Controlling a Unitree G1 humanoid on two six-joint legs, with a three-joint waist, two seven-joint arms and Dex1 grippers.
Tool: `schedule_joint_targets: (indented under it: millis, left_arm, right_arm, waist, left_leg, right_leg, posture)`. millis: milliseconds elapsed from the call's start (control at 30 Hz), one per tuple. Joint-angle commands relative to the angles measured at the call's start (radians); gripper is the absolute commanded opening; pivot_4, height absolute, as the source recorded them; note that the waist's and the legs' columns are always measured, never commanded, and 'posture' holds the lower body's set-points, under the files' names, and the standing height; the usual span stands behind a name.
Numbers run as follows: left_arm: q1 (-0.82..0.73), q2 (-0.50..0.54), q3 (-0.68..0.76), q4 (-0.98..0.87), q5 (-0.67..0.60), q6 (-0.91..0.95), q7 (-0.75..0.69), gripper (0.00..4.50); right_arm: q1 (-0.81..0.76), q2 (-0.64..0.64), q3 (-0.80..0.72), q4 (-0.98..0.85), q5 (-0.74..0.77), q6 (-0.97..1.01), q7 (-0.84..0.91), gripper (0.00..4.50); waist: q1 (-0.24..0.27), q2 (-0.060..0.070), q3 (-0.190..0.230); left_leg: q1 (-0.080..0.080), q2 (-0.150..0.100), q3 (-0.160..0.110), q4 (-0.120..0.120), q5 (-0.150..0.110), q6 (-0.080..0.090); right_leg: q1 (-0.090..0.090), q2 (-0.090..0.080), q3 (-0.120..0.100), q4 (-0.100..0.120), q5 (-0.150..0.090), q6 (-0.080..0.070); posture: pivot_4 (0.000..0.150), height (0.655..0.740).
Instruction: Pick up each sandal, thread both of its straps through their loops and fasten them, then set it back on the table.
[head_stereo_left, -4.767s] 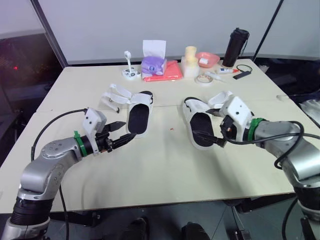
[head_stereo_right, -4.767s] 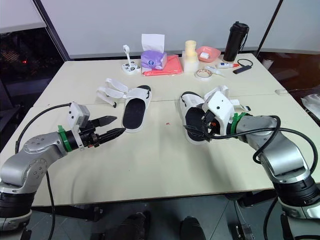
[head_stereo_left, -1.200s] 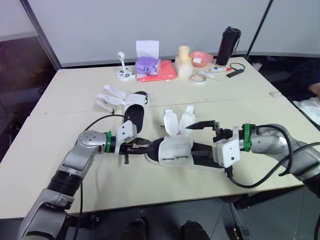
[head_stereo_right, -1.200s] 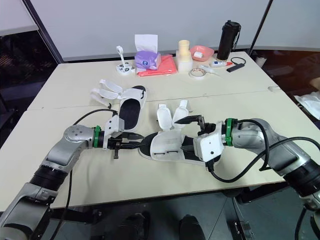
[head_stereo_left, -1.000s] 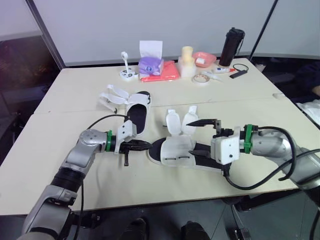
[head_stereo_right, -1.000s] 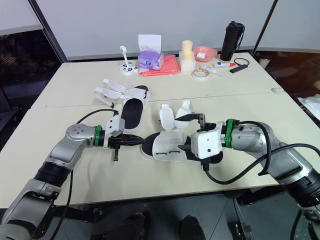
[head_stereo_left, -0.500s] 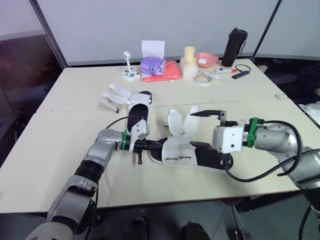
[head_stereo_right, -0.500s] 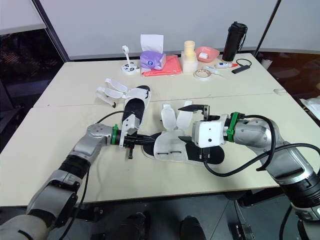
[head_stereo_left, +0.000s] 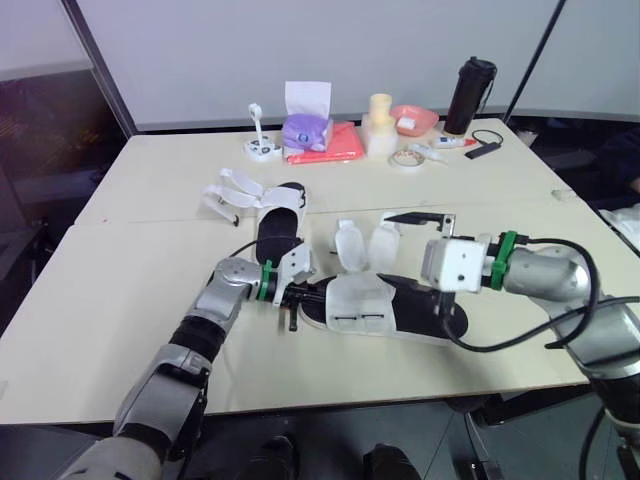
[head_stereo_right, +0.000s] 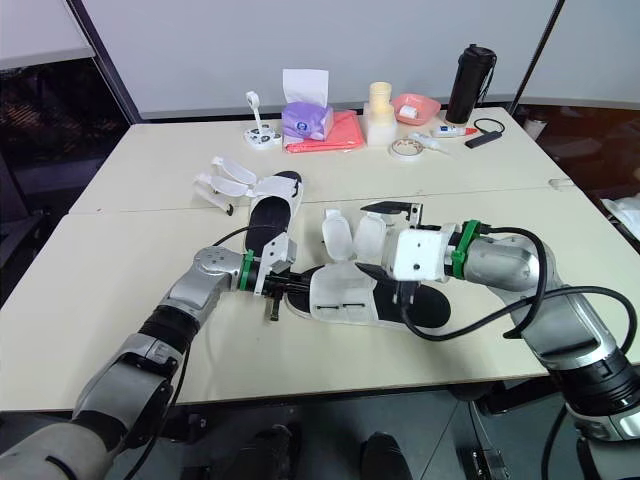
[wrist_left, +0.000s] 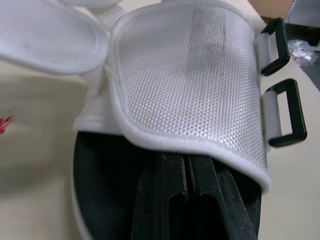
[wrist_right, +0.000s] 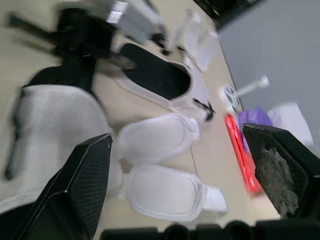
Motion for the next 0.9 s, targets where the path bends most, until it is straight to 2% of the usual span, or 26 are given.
schedule_joint_targets:
  millis: [33, 200, 400, 633, 900]
  left_arm:
    - [0.032, -0.017, -0.011, 0.013, 0.017, -0.003, 0.014, 0.03]
    - [0.073, -0.013, -0.015, 0.031, 0.030, -0.012, 0.020, 0.03]
    - [0.083, -0.008, -0.018, 0.034, 0.040, -0.019, 0.019, 0.03]
    - [0.076, -0.008, -0.013, 0.034, 0.039, -0.024, 0.025, 0.03]
    - [0.079, -0.006, -0.014, 0.023, 0.037, -0.020, 0.020, 0.03]
  right_arm:
    - [-0.044, 0.058, -0.058, -0.044, 0.077, 0.282, -0.055, 4.50]
    - [-0.164, 0.189, -0.136, 0.001, 0.250, 0.746, -0.123, 4.50]
    - [-0.318, 0.295, -0.213, 0.143, 0.379, 1.003, -0.164, 4.50]
    - [-0.436, 0.380, -0.262, 0.354, 0.431, 1.192, -0.236, 4.50]
    - [-0.468, 0.451, -0.295, 0.518, 0.408, 1.173, -0.329, 4.50]
  waist:
    - [-0.001, 0.000, 0.000]
    - [0.000, 0.000, -0.001]
    - [-0.003, -0.001, -0.002]
    - [-0.002, -0.001, -0.003]
    - [-0.003, -0.001, -0.003]
  left_leg:
    - [0.000, 0.000, 0.000, 0.000, 0.000, 0.000]
    - [0.000, 0.001, -0.002, 0.000, 0.000, 0.000]
    - [0.000, 0.000, -0.002, 0.000, 0.000, 0.000]
    - [0.001, 0.000, -0.001, 0.000, 0.000, 0.000]
    - [0.001, 0.000, -0.001, 0.000, 0.000, 0.000]
  right_leg:
    - [0.000, 0.000, 0.000, 0.000, 0.000, 0.000]
    - [0.001, 0.000, 0.000, 0.000, 0.000, 0.000]
    - [0.001, 0.000, -0.001, 0.000, 0.000, 0.000]
    - [0.000, 0.000, -0.001, 0.001, 0.000, 0.000]
    - [0.000, 0.000, 0.000, 0.001, 0.000, 0.000]
  posture:
    - [0.150, 0.7344]
    - [0.150, 0.7344]
    - [0.150, 0.7344]
    - [0.150, 0.7344]
    - [0.150, 0.7344]
